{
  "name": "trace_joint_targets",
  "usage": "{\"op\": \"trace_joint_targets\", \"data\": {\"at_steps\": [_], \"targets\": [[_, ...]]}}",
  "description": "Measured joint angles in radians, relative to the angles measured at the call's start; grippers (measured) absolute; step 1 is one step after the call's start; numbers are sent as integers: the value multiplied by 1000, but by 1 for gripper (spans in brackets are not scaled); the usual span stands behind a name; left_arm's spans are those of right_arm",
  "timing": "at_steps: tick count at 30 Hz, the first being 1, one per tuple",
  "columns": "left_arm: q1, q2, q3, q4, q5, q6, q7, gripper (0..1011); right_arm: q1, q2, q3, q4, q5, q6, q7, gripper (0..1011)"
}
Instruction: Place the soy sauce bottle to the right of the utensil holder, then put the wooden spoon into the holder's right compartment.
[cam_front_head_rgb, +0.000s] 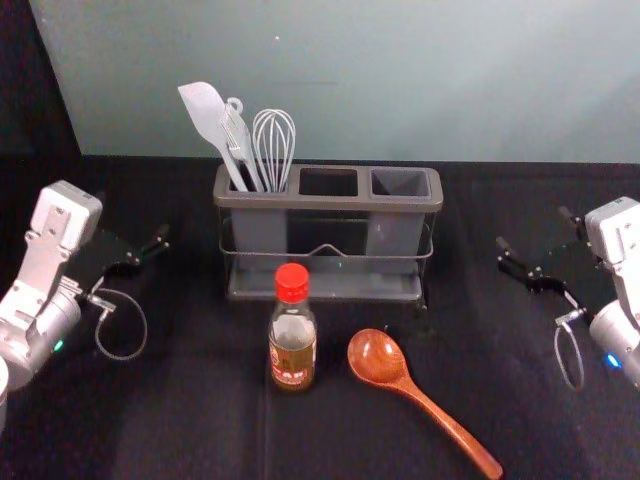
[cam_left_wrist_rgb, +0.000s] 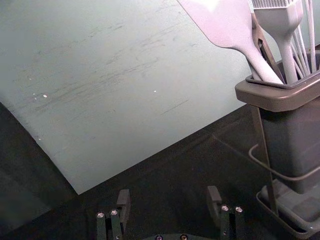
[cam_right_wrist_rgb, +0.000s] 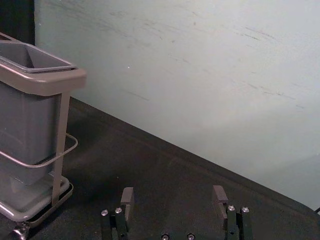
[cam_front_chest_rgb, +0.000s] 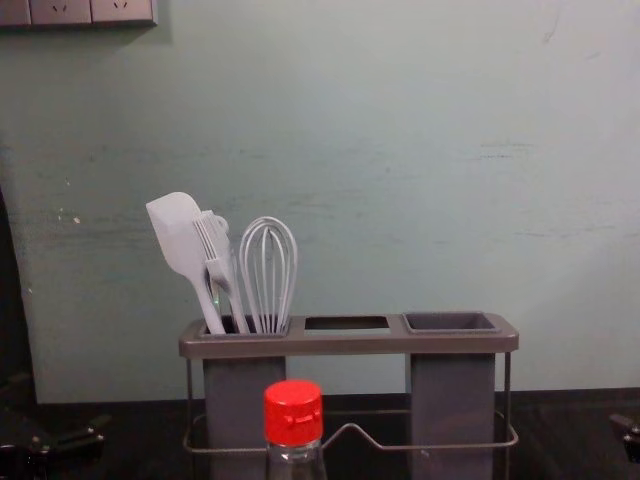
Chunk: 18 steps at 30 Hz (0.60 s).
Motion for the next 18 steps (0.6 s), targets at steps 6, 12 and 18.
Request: {"op": "trace_joint_targets", "data": {"at_steps": [6, 12, 18], "targets": [[0, 0, 0, 0, 0, 0, 0, 1005, -13, 3, 12, -21, -8, -24, 1, 1000], [0, 0, 0, 0, 0, 0, 0, 1005, -62, 24, 49, -97, -12, -56, 3, 1000], [0, 0, 0, 0, 0, 0, 0, 1005, -132, 51, 95, -186, 4, -86, 7, 1000]]}}
